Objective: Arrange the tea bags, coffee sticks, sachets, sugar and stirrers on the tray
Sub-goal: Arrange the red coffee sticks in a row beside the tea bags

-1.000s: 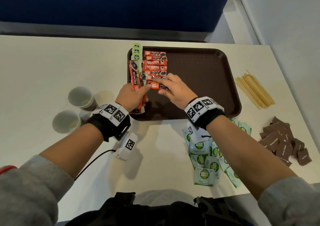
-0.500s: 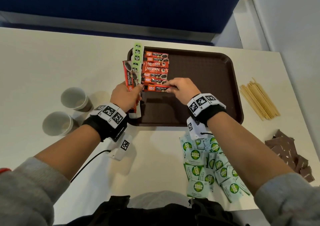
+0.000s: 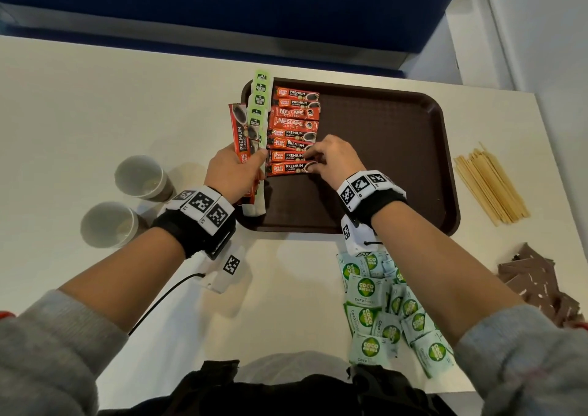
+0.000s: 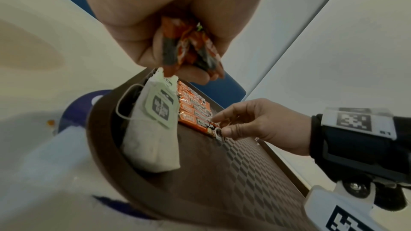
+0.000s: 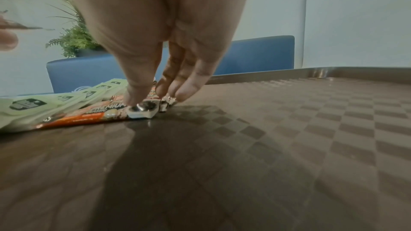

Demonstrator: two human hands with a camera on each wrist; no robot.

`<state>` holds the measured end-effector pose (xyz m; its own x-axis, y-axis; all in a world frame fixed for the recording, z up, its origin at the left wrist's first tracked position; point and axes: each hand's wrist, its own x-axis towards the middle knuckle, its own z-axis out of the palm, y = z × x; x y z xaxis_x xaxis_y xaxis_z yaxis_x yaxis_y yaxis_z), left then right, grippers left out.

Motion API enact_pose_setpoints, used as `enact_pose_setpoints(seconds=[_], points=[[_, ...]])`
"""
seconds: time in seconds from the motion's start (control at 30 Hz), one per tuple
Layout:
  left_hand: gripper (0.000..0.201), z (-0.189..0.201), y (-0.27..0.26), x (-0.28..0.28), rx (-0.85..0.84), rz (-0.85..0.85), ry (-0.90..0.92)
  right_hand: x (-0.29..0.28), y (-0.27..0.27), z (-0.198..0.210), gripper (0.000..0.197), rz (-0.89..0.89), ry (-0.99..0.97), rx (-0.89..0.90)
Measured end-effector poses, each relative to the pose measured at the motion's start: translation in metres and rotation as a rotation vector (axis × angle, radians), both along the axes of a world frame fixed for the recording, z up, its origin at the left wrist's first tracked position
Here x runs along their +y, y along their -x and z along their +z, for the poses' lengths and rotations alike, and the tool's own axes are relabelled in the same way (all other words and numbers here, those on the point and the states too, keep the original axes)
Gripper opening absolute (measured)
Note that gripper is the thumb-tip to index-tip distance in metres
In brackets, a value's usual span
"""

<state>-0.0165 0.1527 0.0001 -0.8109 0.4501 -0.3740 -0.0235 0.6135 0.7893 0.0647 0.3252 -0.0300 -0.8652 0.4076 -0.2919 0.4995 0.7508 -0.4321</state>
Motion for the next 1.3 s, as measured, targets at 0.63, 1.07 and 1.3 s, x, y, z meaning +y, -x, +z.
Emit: enact_pose_setpoints(seconds=[0.63,1.07,1.3], points=[[0.028,-0.003,0.001,-0.001,0.014,-0.021,-0.008,-0.010,0.002,-0.008,0.027,0.099,-0.081,0.002],[0.018,-0.007,0.002,-0.001,0.026,-0.030,-0.042,-0.009,0.000,-0.006,0.023,0.054,-0.068,0.033],[0.018,-0.009,0.000,0.000,0.001,-0.029,-0.071,-0.008,0.000,-0.004,0.028,0.076,-0.086,0.059]])
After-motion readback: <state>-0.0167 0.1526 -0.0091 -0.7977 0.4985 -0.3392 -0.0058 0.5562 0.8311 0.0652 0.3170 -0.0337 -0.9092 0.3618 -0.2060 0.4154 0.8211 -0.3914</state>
